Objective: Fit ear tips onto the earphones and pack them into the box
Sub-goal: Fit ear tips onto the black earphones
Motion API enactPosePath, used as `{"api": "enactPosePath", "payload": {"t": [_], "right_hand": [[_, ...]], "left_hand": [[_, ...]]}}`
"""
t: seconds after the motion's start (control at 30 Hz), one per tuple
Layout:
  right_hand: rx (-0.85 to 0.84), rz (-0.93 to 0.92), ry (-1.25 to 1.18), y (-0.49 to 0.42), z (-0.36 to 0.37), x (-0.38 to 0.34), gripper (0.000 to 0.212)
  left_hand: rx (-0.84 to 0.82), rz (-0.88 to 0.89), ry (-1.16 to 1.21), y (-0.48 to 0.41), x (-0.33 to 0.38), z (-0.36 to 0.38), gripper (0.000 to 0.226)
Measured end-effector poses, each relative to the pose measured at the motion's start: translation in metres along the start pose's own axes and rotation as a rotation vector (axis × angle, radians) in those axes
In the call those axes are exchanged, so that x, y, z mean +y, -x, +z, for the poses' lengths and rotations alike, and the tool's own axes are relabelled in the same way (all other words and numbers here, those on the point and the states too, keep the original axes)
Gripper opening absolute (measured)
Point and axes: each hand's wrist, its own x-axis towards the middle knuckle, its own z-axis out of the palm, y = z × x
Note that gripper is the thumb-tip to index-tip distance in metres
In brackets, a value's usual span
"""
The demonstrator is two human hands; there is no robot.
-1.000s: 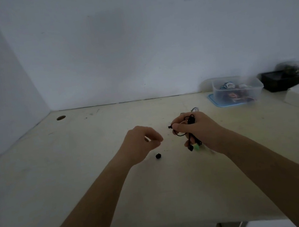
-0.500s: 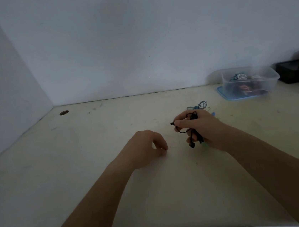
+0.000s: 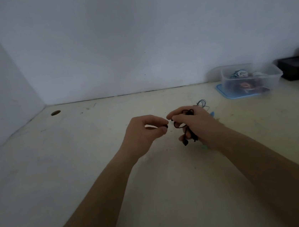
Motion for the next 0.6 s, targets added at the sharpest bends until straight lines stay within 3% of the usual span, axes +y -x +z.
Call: {"api": "enactPosePath", "payload": {"t": [0.27, 0.6], "right_hand": [[0.055, -0.046, 0.164, -0.008, 0.003, 0.008, 0.015], [-0.008, -0.052, 0.169, -0.006, -0.006, 0.008, 0.012]], "left_hand": [[-0.169, -0.019, -0.437, -0.004, -0.009, 0.004, 0.018], [-0.077, -0.006, -0.332, -0.007, -0.016, -0.014, 0.016]]}}
